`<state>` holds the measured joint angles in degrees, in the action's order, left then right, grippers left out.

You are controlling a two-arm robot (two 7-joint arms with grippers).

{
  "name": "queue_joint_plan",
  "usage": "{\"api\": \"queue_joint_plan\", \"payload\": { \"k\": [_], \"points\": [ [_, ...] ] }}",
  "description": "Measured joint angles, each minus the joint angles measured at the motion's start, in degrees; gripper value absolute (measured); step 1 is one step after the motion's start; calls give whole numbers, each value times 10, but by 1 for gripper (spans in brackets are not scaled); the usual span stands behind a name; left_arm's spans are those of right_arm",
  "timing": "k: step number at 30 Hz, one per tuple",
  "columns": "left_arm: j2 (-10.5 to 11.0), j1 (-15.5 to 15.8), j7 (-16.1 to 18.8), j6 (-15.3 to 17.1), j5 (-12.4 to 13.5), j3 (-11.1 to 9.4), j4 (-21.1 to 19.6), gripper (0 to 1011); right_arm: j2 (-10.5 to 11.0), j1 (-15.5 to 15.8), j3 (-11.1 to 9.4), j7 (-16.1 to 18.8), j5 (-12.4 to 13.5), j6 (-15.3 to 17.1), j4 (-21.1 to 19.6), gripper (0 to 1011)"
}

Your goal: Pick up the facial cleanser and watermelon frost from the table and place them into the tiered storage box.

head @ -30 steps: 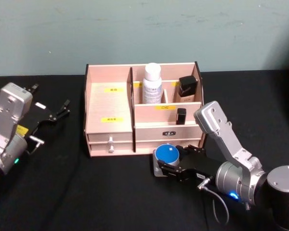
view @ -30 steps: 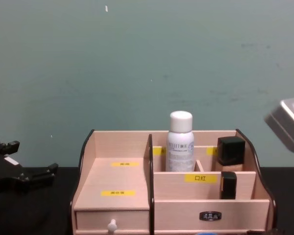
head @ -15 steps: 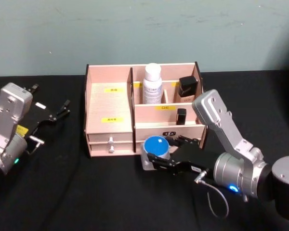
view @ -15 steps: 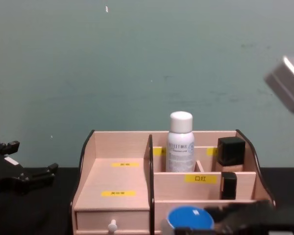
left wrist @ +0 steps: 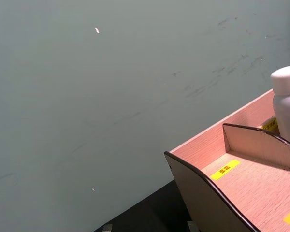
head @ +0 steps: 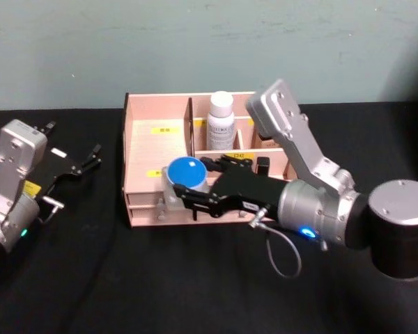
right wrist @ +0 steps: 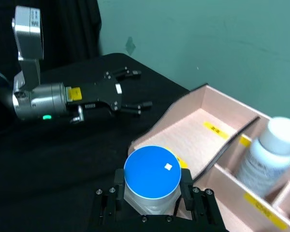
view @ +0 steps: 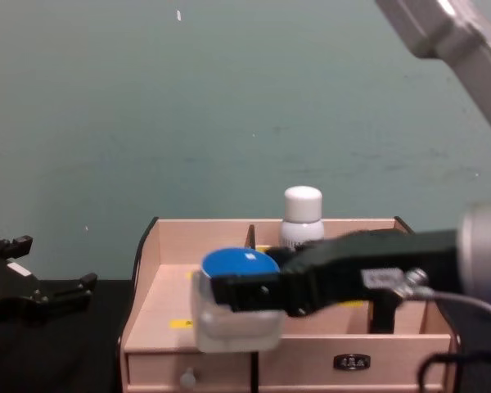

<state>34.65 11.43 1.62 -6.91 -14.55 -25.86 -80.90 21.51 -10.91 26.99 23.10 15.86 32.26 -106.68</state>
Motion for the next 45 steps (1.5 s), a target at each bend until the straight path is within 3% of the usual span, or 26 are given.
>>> {"api": "queue_joint_plan", "payload": {
  "k": [8, 19, 30, 45],
  "points": [
    [0, 0, 0, 0, 0, 0, 0, 1001, -33, -55, 25, -11, 1, 5, 52, 698],
    [0, 0, 0, 0, 0, 0, 0, 1001, -70, -109, 38, -27, -5, 5, 129, 698],
    [0, 0, 0, 0, 0, 0, 0, 1001, -89, -132, 38, -34, -15, 2, 175, 698],
    [0, 0, 0, 0, 0, 0, 0, 1001, -102, -145, 41, -30, -25, 2, 203, 698]
  ]
}}
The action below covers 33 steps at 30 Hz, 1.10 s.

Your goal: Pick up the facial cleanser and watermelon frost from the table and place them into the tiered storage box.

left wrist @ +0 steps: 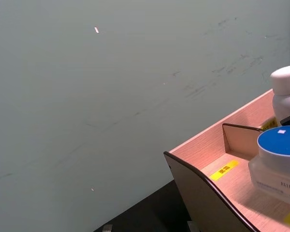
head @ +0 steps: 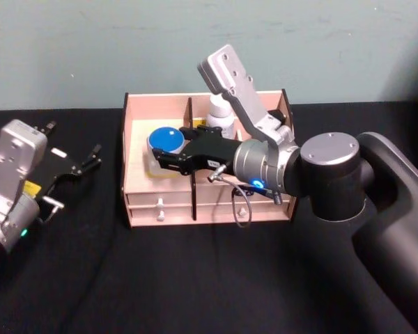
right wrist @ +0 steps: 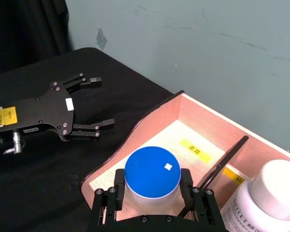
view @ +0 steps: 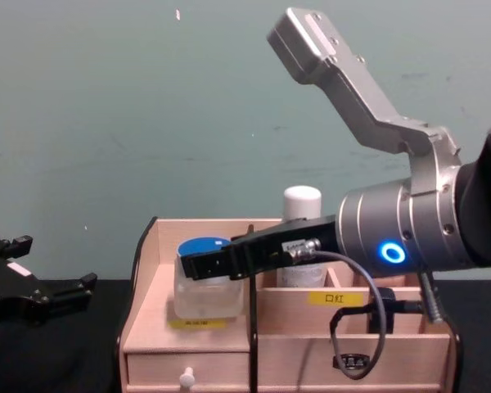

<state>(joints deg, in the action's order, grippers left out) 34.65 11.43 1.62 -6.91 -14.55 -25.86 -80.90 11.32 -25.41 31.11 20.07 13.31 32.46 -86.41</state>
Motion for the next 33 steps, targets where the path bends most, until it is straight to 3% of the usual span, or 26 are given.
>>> {"api": "queue_joint_plan", "payload": {
  "k": [14, 25, 33],
  "points": [
    [0, 0, 0, 0, 0, 0, 0, 1001, -4, -3, 2, 1, -5, 6, 6, 698],
    [0, 0, 0, 0, 0, 0, 0, 1001, -3, -3, 1, 1, -5, 5, 6, 990],
    [0, 0, 0, 0, 0, 0, 0, 1001, -3, 4, -5, -3, -9, -12, -2, 1002]
  ]
}}
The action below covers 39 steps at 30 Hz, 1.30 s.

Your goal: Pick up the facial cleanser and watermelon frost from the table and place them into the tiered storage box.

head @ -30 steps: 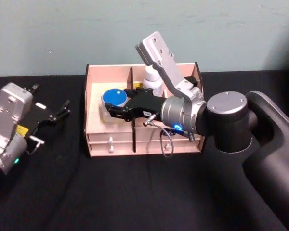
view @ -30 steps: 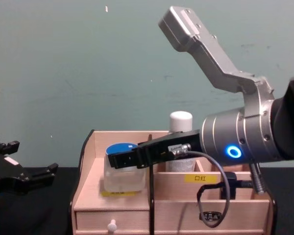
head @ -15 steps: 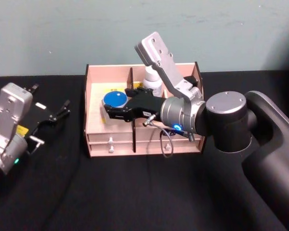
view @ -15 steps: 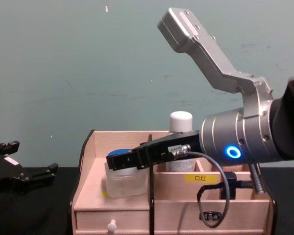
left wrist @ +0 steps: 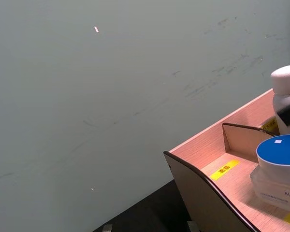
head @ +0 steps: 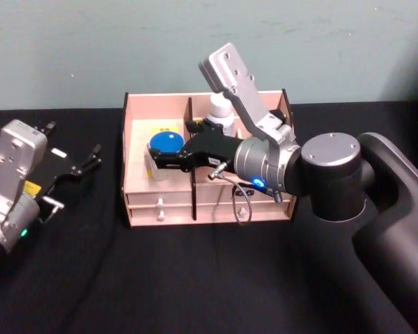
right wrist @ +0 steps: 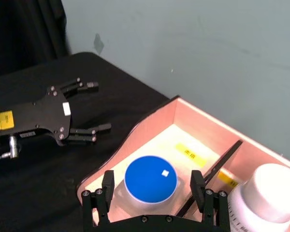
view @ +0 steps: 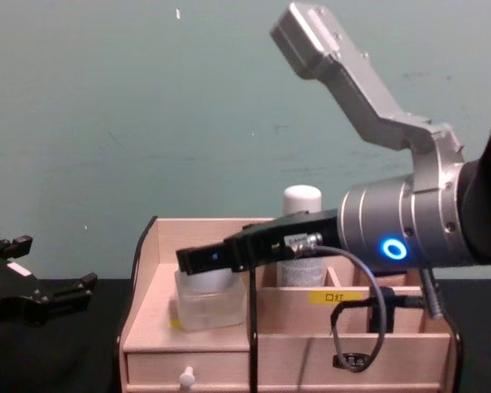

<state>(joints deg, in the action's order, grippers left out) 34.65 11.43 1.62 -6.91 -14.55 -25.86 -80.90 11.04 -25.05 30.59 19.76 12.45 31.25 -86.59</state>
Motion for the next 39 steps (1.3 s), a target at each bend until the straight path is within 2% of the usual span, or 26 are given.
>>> {"api": "queue_joint_plan", "payload": {
  "k": [5, 10, 16, 17, 19, 23, 26, 29, 32, 33, 36, 39],
  "points": [
    [0, 0, 0, 0, 0, 0, 0, 1001, 6, 9, -7, 0, -3, -16, -19, 1002],
    [0, 0, 0, 0, 0, 0, 0, 1001, 17, 27, -13, -8, -14, -48, -54, 1002],
    [0, 0, 0, 0, 0, 0, 0, 1001, 33, 68, -23, -55, -58, -110, -110, 1002],
    [0, 0, 0, 0, 0, 0, 0, 1001, 36, 80, -28, -70, -72, -126, -123, 1002],
    [0, 0, 0, 0, 0, 0, 0, 1001, 38, 93, -36, -86, -81, -140, -134, 1002],
    [0, 0, 0, 0, 0, 0, 0, 1001, 40, 121, -60, -124, -99, -167, -157, 1002],
    [0, 0, 0, 0, 0, 0, 0, 1001, 40, 146, -88, -152, -107, -186, -175, 1002],
    [0, 0, 0, 0, 0, 0, 0, 1001, 40, 161, -107, -165, -107, -198, -183, 1002],
    [0, 0, 0, 0, 0, 0, 0, 1001, 39, 184, -138, -182, -106, -213, -191, 1002],
    [0, 0, 0, 0, 0, 0, 0, 1001, 39, 184, -138, -182, -106, -213, -191, 1003],
    [0, 0, 0, 0, 0, 0, 0, 1001, 36, 208, -171, -200, -104, -226, -195, 1002],
    [0, 0, 0, 0, 0, 0, 0, 1001, 33, 220, -188, -208, -102, -232, -193, 1002]
  ]
}}
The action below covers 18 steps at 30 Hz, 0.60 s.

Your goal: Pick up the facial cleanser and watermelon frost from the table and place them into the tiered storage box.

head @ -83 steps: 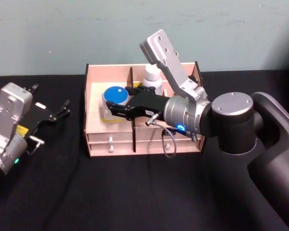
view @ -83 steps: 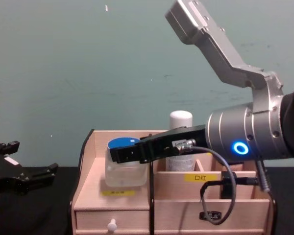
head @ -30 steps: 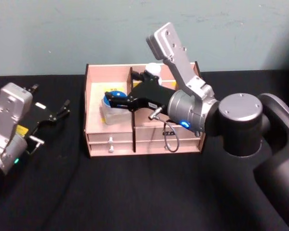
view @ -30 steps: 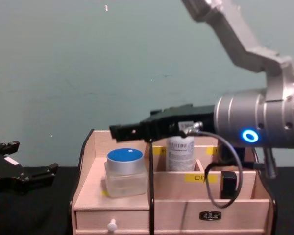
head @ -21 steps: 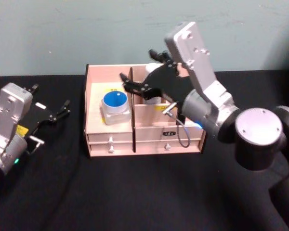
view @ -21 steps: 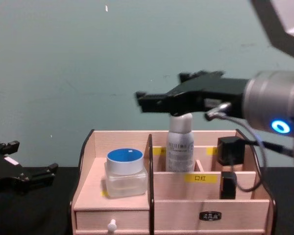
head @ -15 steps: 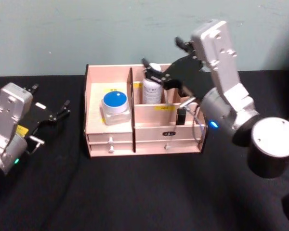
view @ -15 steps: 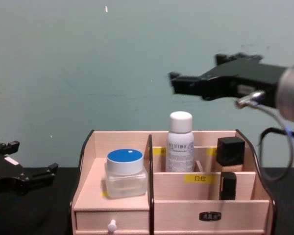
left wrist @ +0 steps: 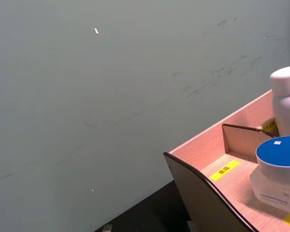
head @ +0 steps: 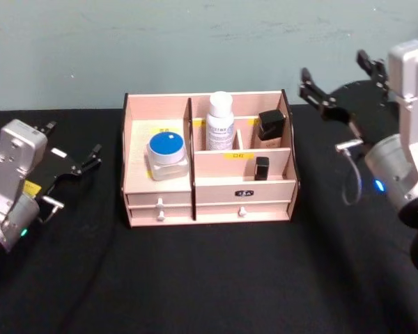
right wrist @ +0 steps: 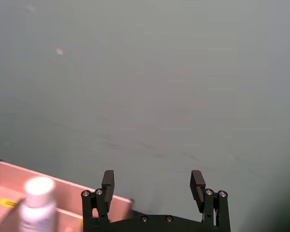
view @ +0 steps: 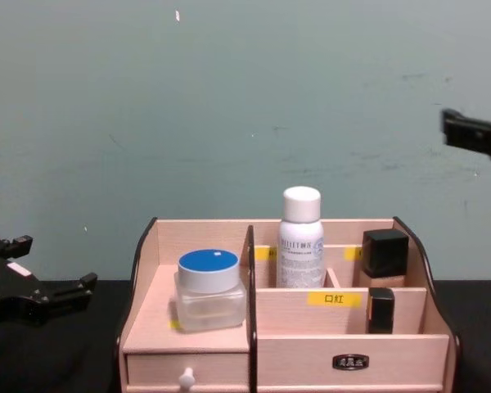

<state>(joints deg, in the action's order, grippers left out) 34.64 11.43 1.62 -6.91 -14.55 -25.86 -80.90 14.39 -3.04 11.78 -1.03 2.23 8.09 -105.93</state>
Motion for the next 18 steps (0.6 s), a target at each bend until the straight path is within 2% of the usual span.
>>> {"api": "queue_joint_plan", "payload": {
  "k": [4, 7, 18],
  "points": [
    [0, 0, 0, 0, 0, 0, 0, 1001, -6, 18, -28, -9, 6, -5, 15, 1003],
    [0, 0, 0, 0, 0, 0, 0, 1001, -9, 26, -39, -10, 8, -6, 29, 1003],
    [0, 0, 0, 0, 0, 0, 0, 1001, -18, 30, -56, 12, 14, 11, 89, 1002]
  ]
}}
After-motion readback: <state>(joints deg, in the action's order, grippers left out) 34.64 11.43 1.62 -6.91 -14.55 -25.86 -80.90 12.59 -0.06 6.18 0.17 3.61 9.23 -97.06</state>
